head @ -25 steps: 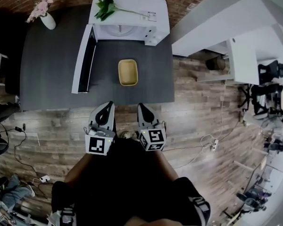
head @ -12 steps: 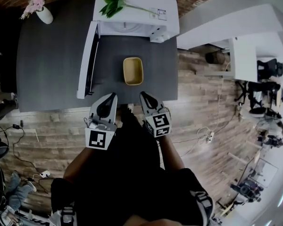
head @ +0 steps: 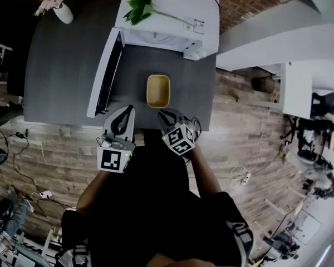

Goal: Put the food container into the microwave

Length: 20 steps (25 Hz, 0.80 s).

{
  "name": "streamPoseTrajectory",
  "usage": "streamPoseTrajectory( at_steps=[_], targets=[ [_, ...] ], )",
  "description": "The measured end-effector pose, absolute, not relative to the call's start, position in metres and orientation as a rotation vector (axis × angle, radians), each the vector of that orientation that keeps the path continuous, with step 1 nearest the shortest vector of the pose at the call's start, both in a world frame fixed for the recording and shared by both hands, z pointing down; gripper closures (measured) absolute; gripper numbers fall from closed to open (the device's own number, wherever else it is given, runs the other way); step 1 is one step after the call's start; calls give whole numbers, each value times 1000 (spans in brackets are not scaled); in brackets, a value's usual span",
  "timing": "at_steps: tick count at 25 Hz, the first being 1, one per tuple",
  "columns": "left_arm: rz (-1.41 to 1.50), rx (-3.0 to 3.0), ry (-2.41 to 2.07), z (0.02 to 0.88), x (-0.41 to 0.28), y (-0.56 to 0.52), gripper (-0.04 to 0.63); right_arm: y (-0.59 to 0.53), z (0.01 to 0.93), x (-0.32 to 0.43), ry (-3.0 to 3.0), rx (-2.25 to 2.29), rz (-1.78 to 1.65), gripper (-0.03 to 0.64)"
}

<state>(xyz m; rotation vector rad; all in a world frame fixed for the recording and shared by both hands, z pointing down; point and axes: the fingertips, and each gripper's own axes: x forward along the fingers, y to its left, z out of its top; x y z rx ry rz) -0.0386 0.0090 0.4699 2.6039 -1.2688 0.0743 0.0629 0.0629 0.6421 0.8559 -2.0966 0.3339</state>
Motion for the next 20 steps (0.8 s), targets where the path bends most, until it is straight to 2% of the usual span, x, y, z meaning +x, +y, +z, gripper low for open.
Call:
streamPoseTrajectory(
  at_steps=[3, 20],
  targets=[
    [89, 2587, -1310, 471, -31, 0, 563, 64, 674, 68, -2033, 715, 250, 526],
    [86, 2562, -1304, 473, -4, -7, 565, 69, 778, 97, -1829, 407, 157, 503]
  ],
)
